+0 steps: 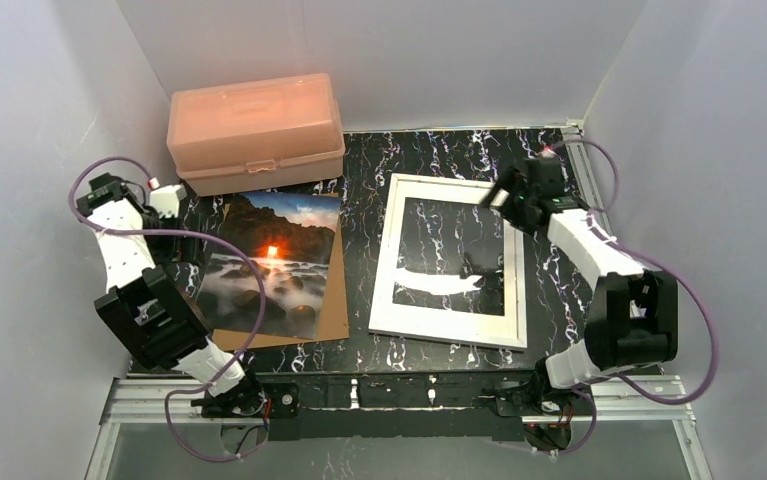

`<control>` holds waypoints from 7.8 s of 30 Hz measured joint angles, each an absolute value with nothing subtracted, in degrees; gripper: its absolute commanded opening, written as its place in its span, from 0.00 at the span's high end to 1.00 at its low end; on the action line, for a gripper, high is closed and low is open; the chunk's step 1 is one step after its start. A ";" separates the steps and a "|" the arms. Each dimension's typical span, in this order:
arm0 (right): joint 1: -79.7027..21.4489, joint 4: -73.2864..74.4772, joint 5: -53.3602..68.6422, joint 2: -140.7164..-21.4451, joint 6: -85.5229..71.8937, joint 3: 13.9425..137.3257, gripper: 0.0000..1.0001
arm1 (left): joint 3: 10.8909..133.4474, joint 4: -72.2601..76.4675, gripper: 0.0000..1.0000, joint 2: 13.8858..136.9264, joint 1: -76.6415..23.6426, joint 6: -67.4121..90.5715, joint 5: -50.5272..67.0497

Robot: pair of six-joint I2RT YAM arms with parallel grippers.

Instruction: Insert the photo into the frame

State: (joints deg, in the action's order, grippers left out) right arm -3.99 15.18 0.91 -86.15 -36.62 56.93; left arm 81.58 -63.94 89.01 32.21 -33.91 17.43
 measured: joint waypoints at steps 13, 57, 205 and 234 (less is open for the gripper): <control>-50.61 16.29 -14.52 -101.06 -42.59 81.08 0.01 | 76.05 -49.32 0.24 93.23 37.71 -38.13 7.29; -62.30 -0.43 -7.25 -122.89 -53.84 85.62 0.01 | 60.38 -22.61 0.31 98.59 28.29 -29.02 -4.80; -47.07 -21.02 -1.26 -123.11 -61.34 76.77 0.01 | 71.92 -29.93 0.40 107.33 16.56 -24.03 2.09; -47.55 -40.10 7.40 -119.81 -64.12 67.94 0.01 | 71.66 -29.76 0.43 107.22 16.01 -26.44 2.17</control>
